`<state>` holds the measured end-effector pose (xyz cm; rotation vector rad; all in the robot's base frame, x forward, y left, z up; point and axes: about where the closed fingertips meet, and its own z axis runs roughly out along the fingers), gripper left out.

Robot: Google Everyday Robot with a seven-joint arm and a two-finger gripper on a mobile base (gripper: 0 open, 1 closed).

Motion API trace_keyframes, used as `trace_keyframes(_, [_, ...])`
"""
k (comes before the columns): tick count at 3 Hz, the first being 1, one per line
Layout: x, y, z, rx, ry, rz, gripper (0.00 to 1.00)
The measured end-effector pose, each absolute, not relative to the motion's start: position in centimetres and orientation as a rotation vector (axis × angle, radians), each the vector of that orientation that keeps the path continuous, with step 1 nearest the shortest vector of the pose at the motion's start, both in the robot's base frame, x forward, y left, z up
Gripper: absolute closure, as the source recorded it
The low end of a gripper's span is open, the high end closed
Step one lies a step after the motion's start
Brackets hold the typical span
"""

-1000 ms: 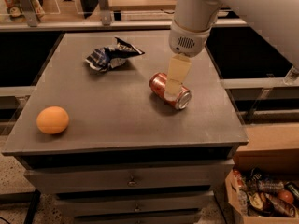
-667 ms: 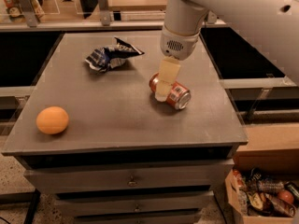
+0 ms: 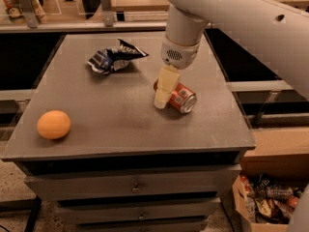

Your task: Place coke can upright

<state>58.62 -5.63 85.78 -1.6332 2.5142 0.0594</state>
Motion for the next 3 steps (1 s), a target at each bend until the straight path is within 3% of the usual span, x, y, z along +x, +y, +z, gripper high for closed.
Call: trace_keyframes(3, [58.61, -4.92, 84.11, -1.501, 2.596, 0.0, 0.0])
